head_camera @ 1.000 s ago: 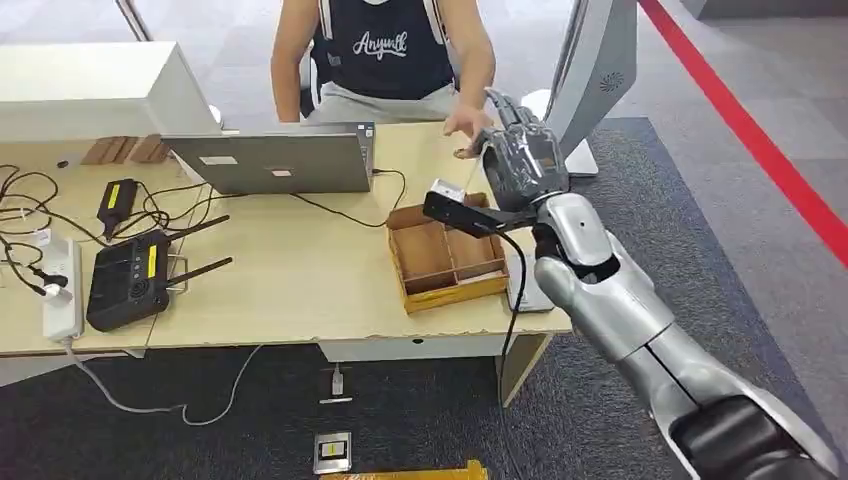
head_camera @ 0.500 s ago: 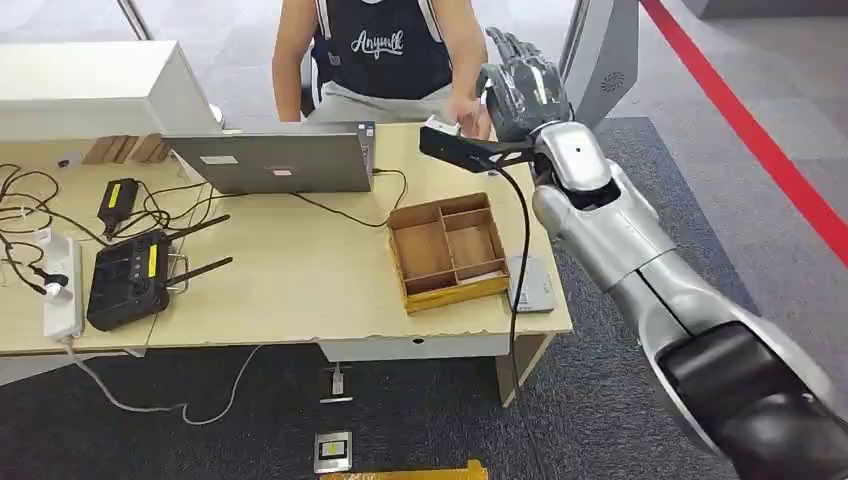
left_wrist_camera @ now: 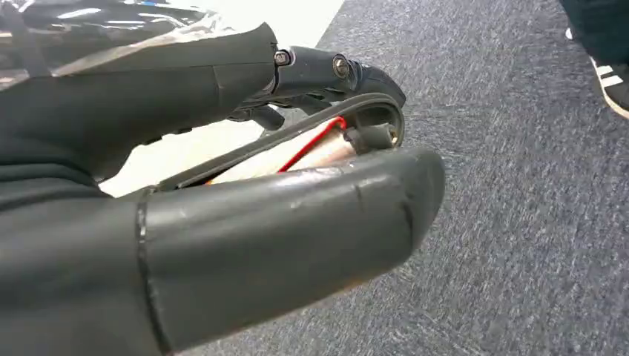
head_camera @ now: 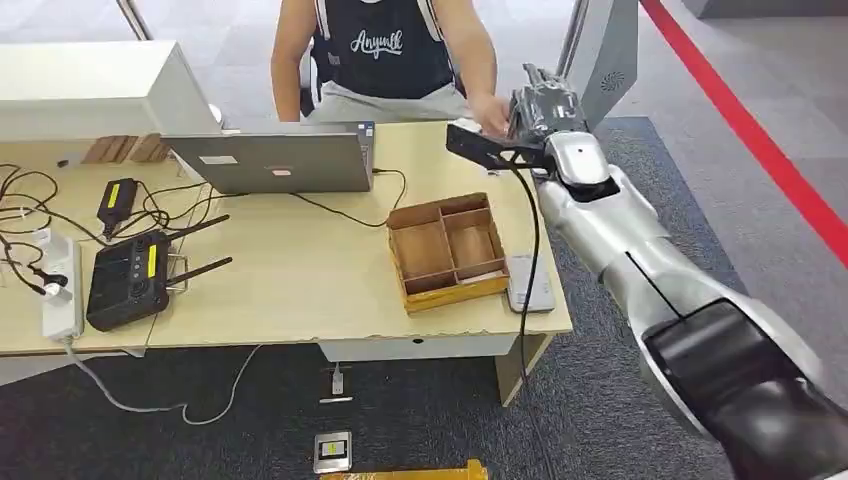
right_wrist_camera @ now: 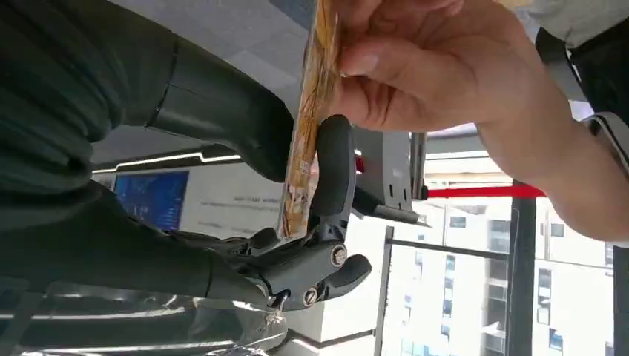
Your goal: Pass the card to the sensor for recognition and then transmit it.
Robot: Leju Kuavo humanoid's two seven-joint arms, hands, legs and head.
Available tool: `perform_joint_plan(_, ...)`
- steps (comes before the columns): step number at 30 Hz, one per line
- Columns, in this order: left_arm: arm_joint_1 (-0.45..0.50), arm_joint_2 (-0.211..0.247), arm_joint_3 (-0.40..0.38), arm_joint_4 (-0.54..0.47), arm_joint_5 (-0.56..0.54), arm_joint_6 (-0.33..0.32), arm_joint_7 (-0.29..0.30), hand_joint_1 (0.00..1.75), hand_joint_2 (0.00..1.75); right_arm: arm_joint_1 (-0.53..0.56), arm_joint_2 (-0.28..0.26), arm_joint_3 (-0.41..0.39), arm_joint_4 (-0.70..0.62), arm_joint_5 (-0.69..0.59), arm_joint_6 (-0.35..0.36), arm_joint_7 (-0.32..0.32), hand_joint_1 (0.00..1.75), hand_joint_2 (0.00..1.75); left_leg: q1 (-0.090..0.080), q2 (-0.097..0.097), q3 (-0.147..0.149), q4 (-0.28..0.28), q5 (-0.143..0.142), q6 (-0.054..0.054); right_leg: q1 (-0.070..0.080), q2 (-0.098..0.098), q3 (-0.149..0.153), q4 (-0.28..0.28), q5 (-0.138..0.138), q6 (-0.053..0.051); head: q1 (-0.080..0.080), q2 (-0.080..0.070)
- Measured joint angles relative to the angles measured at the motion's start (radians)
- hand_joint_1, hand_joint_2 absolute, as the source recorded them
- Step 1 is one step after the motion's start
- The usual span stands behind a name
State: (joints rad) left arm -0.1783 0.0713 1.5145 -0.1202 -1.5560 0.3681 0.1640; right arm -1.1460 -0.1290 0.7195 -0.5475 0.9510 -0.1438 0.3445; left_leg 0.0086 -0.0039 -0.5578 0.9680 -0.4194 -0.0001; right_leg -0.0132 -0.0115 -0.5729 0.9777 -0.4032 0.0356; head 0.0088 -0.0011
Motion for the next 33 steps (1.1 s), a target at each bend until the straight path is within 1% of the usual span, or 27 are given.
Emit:
perform_joint_plan(12,0.0,0.0,0.0,0.0,0.0,0.0,-0.003,0.0,0.0,0.001,0.014,0.0,0.074,-0.006,0.0,0.008,1.75,1.75,0.0,0.0,0.0,0.0,0.0,0.0,0.0,0.0,0.0,0.0,0.0,0.0,0.0,0.0)
perform_joint_plan(13,0.0,0.0,0.0,0.0,0.0,0.0,-0.003,0.0,0.0,0.001,0.016,0.0,0.078,-0.006,0.0,0.008,1.64,1.75,0.0,0.0,0.0,0.0,0.0,0.0,0.0,0.0,0.0,0.0,0.0,0.0,0.0,0.0)
perform_joint_plan(14,0.0,0.0,0.0,0.0,0.0,0.0,-0.003,0.0,0.0,0.001,0.018,0.0,0.081,-0.006,0.0,0.008,0.47,1.75,0.0,0.0,0.0,0.0,0.0,0.0,0.0,0.0,0.0,0.0,0.0,0.0,0.0,0.0)
perform_joint_plan(15,0.0,0.0,0.0,0.0,0.0,0.0,-0.003,0.0,0.0,0.001,0.018,0.0,0.084,-0.006,0.0,0.008,0.0,1.75,0.0,0.0,0.0,0.0,0.0,0.0,0.0,0.0,0.0,0.0,0.0,0.0,0.0,0.0)
perform_joint_plan(19,0.0,0.0,0.0,0.0,-0.003,-0.002,-0.007,0.0,0.0,0.001,0.018,0.0,0.094,-0.005,-0.011,0.019,0.0,1.75,0.0,0.0,0.0,0.0,0.0,0.0,0.0,0.0,0.0,0.0,0.0,0.0,0.0,0.0)
perform_joint_plan(20,0.0,0.0,0.0,0.0,-0.004,-0.002,-0.008,0.0,0.0,0.001,0.018,0.0,0.096,-0.004,-0.019,0.02,0.0,0.0,0.0,0.0,0.0,0.0,0.0,0.0,0.0,0.0,0.0,0.0,0.0,0.0,0.0,0.0)
perform_joint_plan(33,0.0,0.0,0.0,0.0,-0.006,-0.001,-0.006,0.0,0.0,0.001,0.019,0.0,0.103,-0.001,-0.05,0.015,0.0,0.0,0.0,0.0,0.0,0.0,0.0,0.0,0.0,0.0,0.0,0.0,0.0,0.0,0.0,0.0)
